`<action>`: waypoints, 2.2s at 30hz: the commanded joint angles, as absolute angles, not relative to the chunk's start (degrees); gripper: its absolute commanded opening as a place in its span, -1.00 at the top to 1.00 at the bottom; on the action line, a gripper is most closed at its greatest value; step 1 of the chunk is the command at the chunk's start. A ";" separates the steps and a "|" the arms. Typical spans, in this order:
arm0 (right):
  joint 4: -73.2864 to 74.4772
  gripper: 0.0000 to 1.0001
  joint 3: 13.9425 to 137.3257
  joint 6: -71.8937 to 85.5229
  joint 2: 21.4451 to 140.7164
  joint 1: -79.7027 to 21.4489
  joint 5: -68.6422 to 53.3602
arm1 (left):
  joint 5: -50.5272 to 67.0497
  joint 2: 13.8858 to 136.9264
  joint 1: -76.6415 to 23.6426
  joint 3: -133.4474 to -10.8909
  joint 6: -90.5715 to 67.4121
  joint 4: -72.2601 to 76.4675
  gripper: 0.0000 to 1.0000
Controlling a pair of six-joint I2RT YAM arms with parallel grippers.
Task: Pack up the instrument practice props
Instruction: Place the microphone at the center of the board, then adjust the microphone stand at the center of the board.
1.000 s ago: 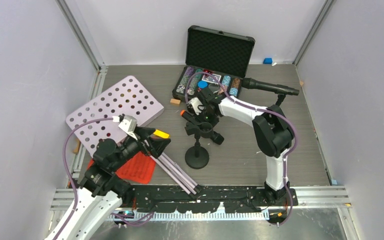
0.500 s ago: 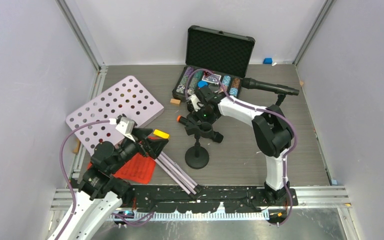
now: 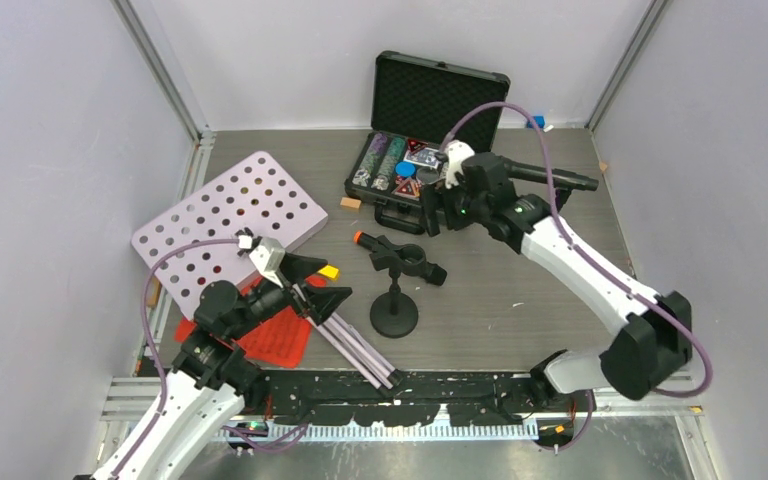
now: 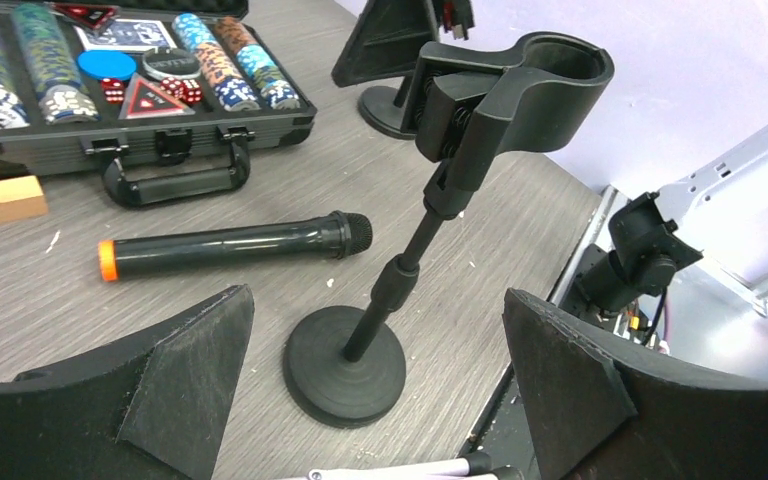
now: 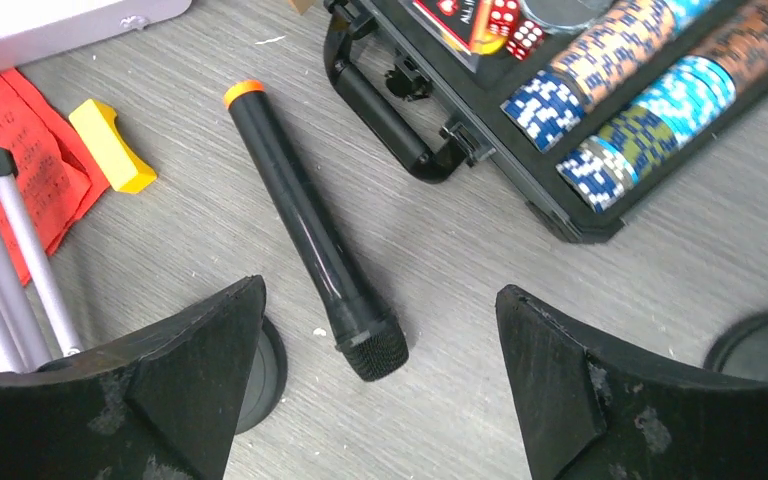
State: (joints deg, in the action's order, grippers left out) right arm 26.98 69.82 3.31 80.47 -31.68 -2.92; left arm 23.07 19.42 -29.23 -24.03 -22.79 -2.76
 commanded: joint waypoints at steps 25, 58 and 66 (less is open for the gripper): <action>32.11 -0.78 67.38 2.54 47.99 -29.62 -2.95 | 13.36 52.41 -49.30 -16.63 -14.18 41.79 -0.96; 34.10 -0.78 63.02 1.09 45.36 -29.62 -4.60 | 3.01 69.02 -51.15 -19.09 -1.16 52.57 1.00; 34.12 -0.78 62.59 0.99 45.92 -29.62 -5.37 | -2.40 71.27 -44.62 -17.71 2.70 58.53 1.00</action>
State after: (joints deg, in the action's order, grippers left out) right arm 35.46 62.63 1.63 46.09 -29.76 -4.45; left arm 1.78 70.04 -49.06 -18.39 -0.99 54.17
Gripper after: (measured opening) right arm 0.891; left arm 0.131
